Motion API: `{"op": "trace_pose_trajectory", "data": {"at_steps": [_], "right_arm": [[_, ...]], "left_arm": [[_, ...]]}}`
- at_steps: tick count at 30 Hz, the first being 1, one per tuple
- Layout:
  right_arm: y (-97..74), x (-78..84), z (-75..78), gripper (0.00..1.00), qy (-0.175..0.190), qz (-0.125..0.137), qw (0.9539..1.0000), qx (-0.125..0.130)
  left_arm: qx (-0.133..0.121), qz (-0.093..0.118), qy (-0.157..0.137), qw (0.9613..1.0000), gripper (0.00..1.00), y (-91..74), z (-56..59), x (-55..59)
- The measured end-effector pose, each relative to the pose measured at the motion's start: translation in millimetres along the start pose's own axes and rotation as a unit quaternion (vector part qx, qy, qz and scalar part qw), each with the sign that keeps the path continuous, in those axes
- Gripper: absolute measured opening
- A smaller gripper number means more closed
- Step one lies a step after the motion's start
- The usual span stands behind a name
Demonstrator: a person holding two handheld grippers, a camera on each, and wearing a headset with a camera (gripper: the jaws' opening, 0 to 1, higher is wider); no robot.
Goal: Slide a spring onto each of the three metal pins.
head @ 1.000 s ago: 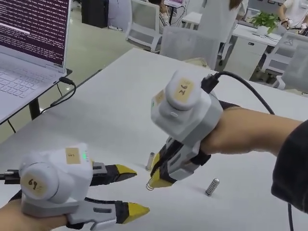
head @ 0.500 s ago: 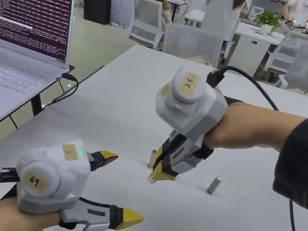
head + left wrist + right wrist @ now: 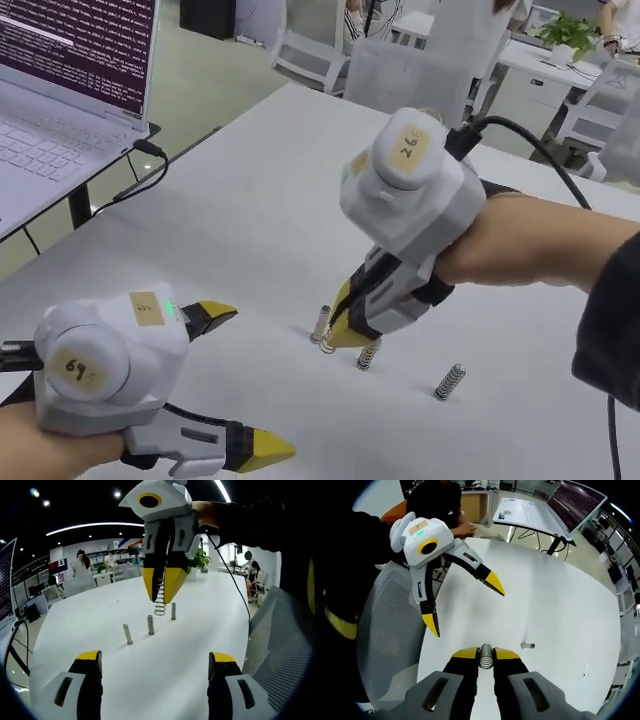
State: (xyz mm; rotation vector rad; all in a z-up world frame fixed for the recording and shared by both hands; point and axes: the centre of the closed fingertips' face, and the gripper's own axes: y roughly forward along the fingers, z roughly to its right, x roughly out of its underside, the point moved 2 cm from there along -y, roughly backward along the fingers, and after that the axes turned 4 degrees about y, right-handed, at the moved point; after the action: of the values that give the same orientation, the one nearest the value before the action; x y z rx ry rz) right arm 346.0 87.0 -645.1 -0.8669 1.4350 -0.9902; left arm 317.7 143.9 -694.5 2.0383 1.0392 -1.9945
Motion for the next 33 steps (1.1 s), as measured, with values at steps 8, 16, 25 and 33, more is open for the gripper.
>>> {"op": "trace_pose_trajectory", "data": {"at_steps": [8, 16, 25, 33], "right_arm": [[1.3, 0.0, 26.6, 0.08, 0.009, -0.005, 0.9998, 0.017], [10.2, 2.8, 55.4, 0.08, 0.014, -0.018, 0.9992, 0.032], [23.2, 5.6, 84.2, 0.08, 0.028, -0.025, 0.9986, 0.036], [39.0, 7.7, 92.4, 0.08, 0.029, -0.042, 0.9983, 0.027]], "left_arm": [[0.003, -0.005, 0.003, 1.0000, 0.83, -0.2, -0.6, 5.3], [0.007, -0.014, 0.010, 0.9998, 0.81, 2.1, 0.4, 10.1], [0.009, -0.021, 0.008, 0.9997, 0.80, 4.2, 0.1, 16.3], [0.009, -0.023, 0.005, 0.9997, 0.78, 4.4, -1.0, 19.1]]}}
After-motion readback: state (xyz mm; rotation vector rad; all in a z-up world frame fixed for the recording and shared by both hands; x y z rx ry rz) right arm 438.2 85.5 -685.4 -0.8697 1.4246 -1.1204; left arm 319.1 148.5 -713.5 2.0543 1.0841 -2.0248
